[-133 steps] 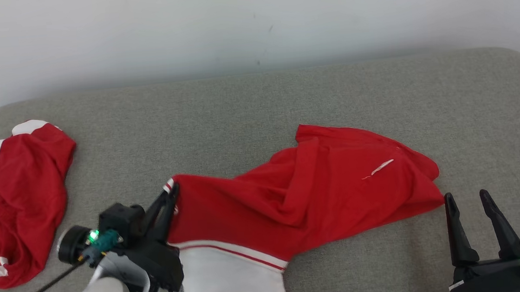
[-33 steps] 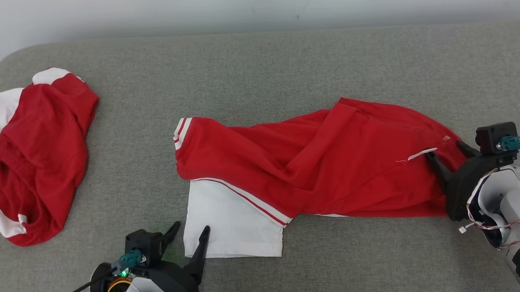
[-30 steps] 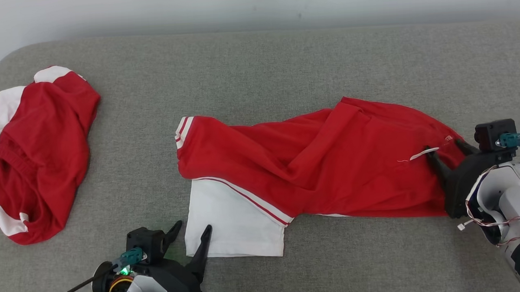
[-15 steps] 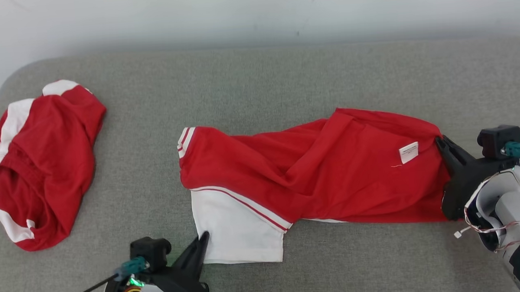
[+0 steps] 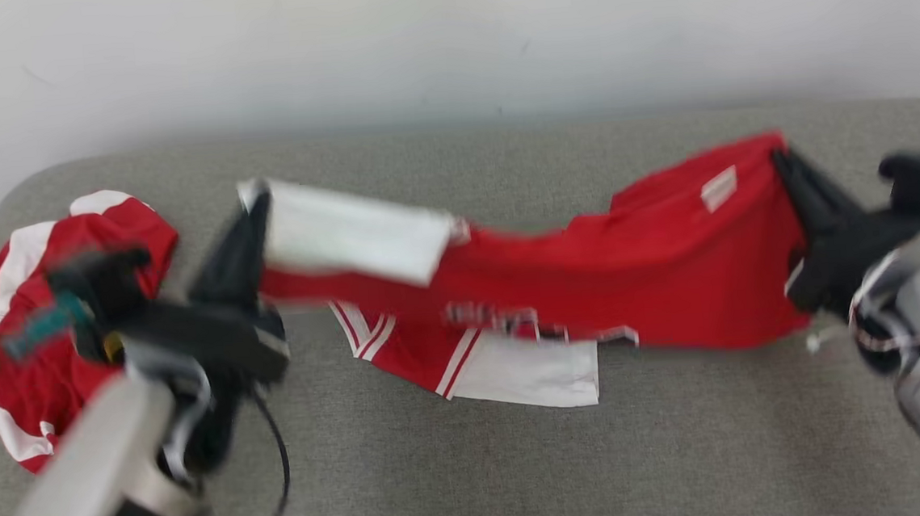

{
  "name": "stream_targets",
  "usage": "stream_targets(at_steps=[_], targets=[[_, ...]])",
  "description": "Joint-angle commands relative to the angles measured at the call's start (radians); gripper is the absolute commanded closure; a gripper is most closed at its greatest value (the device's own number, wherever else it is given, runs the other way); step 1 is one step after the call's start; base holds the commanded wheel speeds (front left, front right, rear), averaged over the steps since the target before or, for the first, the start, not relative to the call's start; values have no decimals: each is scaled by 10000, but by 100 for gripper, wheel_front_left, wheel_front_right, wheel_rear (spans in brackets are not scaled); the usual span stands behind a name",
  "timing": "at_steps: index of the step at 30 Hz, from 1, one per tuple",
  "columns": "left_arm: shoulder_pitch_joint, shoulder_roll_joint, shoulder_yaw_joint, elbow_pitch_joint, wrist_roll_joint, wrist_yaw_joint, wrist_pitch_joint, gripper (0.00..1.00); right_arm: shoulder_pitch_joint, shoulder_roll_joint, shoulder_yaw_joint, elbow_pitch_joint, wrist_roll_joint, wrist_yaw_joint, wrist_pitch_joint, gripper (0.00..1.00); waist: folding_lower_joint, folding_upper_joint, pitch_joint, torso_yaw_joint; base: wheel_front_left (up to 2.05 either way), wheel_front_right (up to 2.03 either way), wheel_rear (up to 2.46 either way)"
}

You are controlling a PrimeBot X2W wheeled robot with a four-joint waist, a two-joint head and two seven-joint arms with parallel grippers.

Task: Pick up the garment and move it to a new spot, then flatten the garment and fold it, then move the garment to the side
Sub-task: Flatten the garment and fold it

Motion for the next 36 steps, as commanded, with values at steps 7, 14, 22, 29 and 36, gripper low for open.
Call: stream_targets(at_steps=[7,14,22,29,36], targets=[[-4349,145,807,-67,-247,230,1401,100,-3087,-237,-911,-578,710,-26,1083,100,1,1,2098,-365,0,0,0],[-8617,-182,1200,1293,65,452,1868,100,-6705,-160,-1816,-111,529,-27,1913,100,1,1,3941,-606,0,0,0],[-13031,-588,834,3319,1103,223,1692,100,-10880,159,-2419,1487,-580,-26,2058,100,1,1,5310,-875,0,0,0],[-14827,-861,549,5148,1454,125,1542,100,-12814,569,-2468,2949,-1513,-27,1878,100,1,1,6013,-1063,0,0,0],[-15474,-1265,216,6157,1463,-1,1239,100,-13640,1048,-2385,3887,-1884,-26,1528,100,1,1,6573,-1050,0,0,0]])
